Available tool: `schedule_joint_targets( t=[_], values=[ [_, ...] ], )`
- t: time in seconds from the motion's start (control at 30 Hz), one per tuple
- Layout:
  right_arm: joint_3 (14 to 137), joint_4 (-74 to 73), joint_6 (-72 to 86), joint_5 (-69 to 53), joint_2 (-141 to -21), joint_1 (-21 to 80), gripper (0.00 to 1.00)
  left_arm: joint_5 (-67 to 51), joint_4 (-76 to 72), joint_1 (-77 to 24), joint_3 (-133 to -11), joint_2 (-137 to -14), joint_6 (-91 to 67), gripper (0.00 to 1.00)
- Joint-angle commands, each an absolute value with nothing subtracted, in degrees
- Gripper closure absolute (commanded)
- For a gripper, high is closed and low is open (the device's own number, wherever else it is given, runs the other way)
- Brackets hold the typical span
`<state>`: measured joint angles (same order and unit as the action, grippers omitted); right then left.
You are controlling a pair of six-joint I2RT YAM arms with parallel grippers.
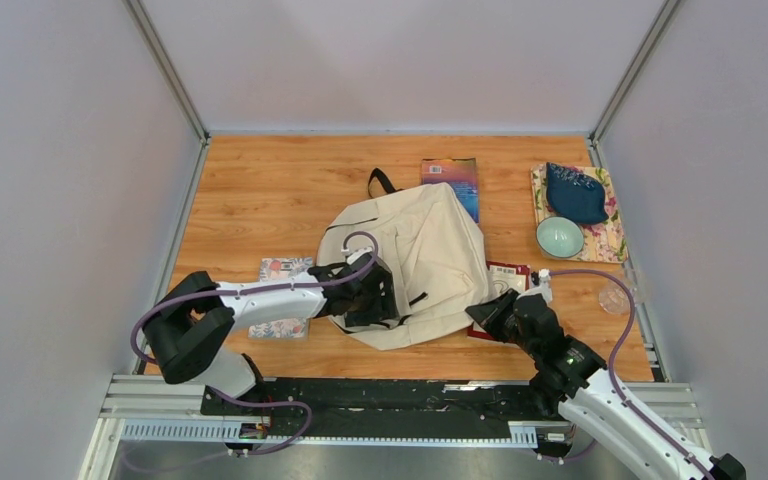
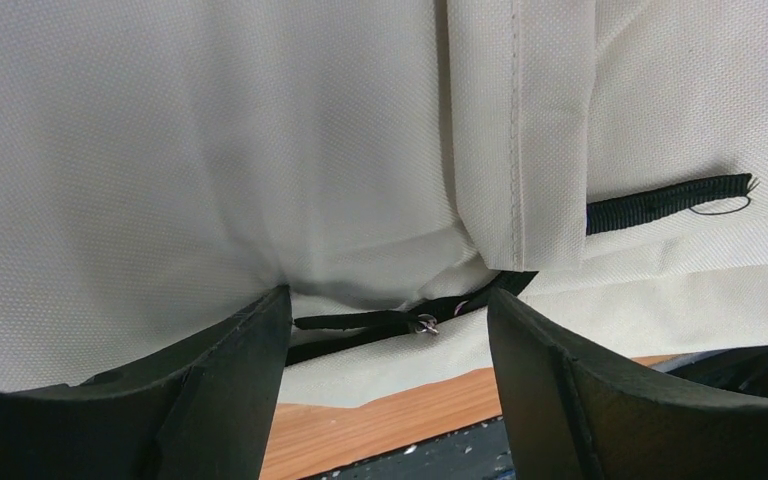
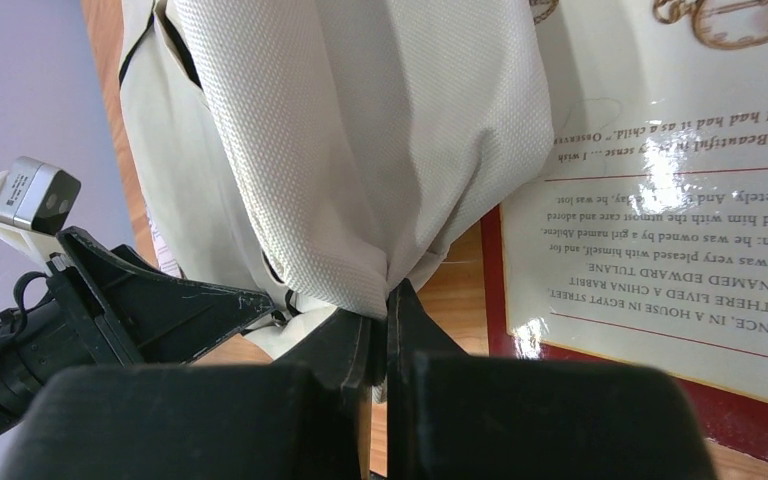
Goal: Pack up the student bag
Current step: Place the student bag at the center of the board.
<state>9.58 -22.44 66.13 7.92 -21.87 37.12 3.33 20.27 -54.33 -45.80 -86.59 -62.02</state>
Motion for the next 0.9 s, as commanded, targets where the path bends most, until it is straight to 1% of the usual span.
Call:
schedule_joint_targets(
  t=[0.0, 0.3, 0.5, 0.53, 0.7, 0.87],
  values=[
    [10.5, -20.0, 66.7, 4.0, -22.1, 38.1, 1.00, 2.8, 20.6, -54.4, -43.2, -83.4, -66.4, 0.20],
    [10.6, -18.9, 66.5, 3.0, -24.1, 38.1, 1.00, 2.5, 17.8, -54.4, -42.5, -83.8, -70.5, 0.21],
    [10.7, -19.4, 66.2, 2.7, -23.6, 38.2, 1.00, 0.6, 15.0, -53.6, -43.7, -86.7, -71.0, 0.30],
    [10.8, -19.7, 66.2, 2.6, -23.6, 38.2, 1.00, 0.4, 14.7, -53.2, -43.7, -86.9, -71.2, 0.34],
    [10.5, -20.3, 66.4, 2.7, -22.9, 38.3, 1.00, 0.4, 13.5, -51.8, -43.2, -87.0, -71.5, 0.39],
    [10.3, -20.5, 66.8, 3.0, -22.5, 38.7, 1.00, 0.4, 12.6, -49.8, -43.9, -87.9, -70.0, 0.49]
  ],
)
